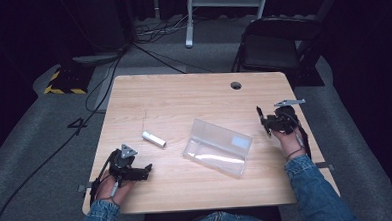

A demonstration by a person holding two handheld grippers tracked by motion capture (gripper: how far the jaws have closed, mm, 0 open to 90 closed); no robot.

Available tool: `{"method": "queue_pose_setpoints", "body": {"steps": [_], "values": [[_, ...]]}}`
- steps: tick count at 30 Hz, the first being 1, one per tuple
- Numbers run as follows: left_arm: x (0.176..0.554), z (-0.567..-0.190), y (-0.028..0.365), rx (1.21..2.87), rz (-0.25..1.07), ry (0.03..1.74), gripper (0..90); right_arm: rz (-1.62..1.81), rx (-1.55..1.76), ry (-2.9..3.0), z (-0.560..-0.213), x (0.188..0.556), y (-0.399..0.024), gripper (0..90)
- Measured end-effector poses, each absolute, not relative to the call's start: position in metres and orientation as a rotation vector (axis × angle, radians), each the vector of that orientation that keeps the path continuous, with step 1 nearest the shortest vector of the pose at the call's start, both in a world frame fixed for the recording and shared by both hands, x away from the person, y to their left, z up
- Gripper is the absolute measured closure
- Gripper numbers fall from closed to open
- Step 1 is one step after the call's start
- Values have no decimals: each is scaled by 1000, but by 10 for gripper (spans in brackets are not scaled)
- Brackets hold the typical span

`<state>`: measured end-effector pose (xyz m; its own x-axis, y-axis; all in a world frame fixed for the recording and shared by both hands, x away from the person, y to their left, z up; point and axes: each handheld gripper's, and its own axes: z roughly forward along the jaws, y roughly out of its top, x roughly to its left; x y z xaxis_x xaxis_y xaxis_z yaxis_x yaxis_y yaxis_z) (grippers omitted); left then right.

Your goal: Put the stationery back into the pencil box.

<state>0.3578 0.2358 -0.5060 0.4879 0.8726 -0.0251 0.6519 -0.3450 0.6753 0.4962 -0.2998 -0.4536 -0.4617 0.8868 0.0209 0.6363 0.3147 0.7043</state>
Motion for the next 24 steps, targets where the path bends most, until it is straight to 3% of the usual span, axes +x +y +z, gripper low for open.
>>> {"method": "queue_pose_setpoints", "body": {"steps": [24], "values": [[358, -506, 236, 2109, 455, 1250, 36, 740, 1390, 2270, -482, 505, -303, 741]]}}
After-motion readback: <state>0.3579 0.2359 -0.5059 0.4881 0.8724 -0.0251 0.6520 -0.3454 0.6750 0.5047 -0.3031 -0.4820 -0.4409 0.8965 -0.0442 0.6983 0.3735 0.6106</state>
